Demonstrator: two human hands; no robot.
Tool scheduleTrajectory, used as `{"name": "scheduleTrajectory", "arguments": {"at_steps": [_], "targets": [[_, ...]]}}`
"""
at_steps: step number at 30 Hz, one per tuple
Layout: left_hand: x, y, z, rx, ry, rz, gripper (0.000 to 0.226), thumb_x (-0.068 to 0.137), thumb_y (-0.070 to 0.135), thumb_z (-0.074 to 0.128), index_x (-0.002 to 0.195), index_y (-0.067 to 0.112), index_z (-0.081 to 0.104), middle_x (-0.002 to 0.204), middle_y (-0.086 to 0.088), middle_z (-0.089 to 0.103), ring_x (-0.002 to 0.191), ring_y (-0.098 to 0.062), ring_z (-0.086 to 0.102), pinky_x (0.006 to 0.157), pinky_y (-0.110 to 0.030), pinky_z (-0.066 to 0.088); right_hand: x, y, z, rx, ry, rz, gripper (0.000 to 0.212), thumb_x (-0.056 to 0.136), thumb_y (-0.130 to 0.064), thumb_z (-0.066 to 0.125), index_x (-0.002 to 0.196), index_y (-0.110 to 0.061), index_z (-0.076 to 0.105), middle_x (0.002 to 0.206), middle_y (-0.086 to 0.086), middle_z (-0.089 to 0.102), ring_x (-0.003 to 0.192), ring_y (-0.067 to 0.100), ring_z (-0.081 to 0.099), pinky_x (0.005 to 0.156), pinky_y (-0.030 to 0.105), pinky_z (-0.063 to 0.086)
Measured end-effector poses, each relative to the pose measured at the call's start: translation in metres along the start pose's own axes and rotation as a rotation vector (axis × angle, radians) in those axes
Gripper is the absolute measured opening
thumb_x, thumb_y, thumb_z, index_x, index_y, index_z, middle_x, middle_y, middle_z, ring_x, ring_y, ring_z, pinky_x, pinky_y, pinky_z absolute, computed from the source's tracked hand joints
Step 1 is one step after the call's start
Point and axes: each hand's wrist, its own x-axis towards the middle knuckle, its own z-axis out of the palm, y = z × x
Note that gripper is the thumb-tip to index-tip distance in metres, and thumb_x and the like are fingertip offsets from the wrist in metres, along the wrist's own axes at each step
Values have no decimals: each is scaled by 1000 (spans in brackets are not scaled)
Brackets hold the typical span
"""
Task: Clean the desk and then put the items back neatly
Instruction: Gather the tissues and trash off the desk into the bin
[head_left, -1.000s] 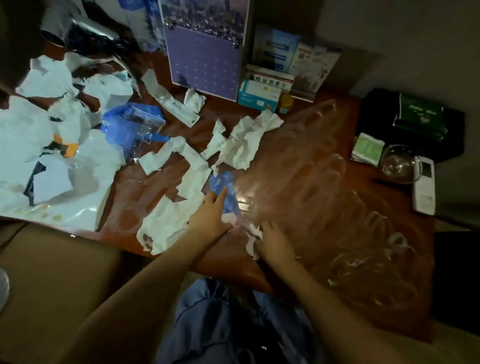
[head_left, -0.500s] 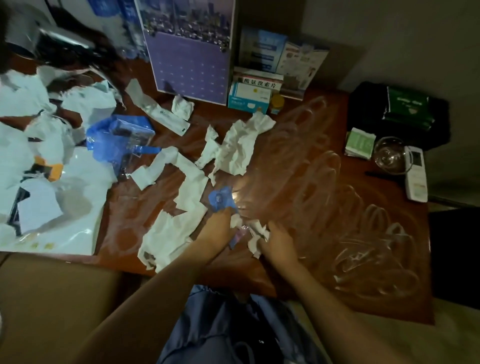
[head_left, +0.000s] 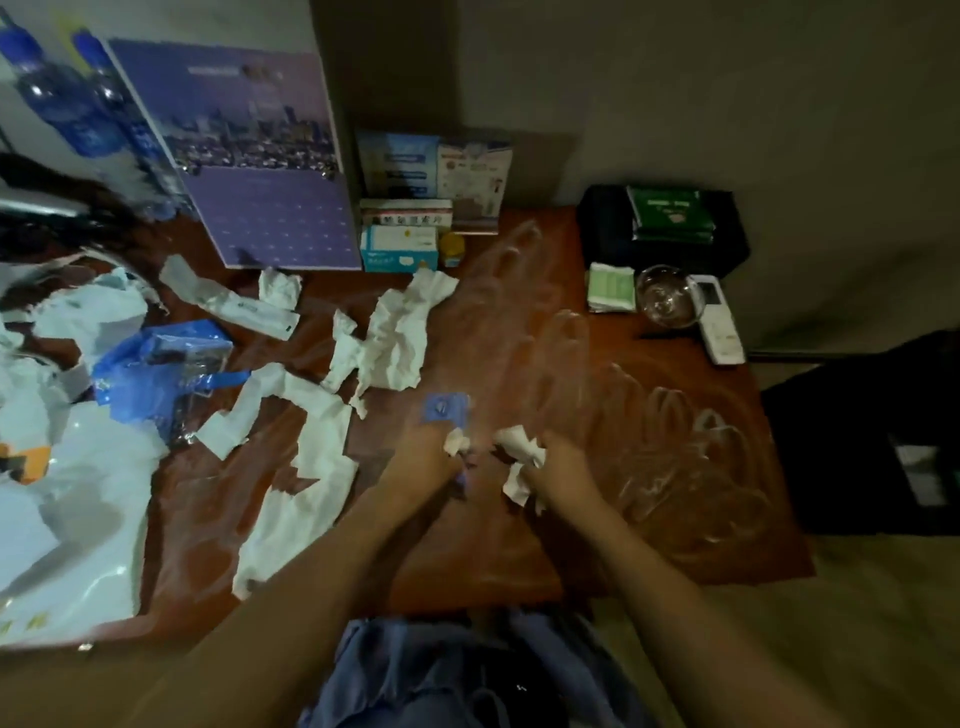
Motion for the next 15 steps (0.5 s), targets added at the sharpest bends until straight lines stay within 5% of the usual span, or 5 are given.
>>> {"name": "scheduleTrajectory", "arguments": {"at_steps": [7, 11, 15], "targets": [[-6, 104, 12, 93, 97, 225, 18, 84, 6, 60, 100, -4, 64, 105, -21, 66, 100, -35, 59, 71, -28, 36, -23, 44, -83, 47, 158, 49, 39, 87, -9, 61, 124, 0, 53, 122, 18, 57, 107, 32, 57, 76, 30, 43], [-12, 172, 60, 146, 37, 335, 22, 85, 9, 63, 105, -1, 63, 107, -18, 66, 100, -31, 60, 74, -28, 40, -55, 110, -136, 145, 260, 137, 42, 87, -8, 62, 128, -3, 52, 125, 16, 57, 106, 29, 59, 63, 16, 44], [-27, 248, 127, 173, -38, 445, 19, 84, 10, 65, 99, -1, 64, 101, -16, 67, 93, -28, 61, 65, -23, 35, -98, 190, -181, 214, 365, 223, 47, 87, -9, 62, 132, -4, 50, 129, 15, 54, 110, 27, 57, 76, 26, 45]]}}
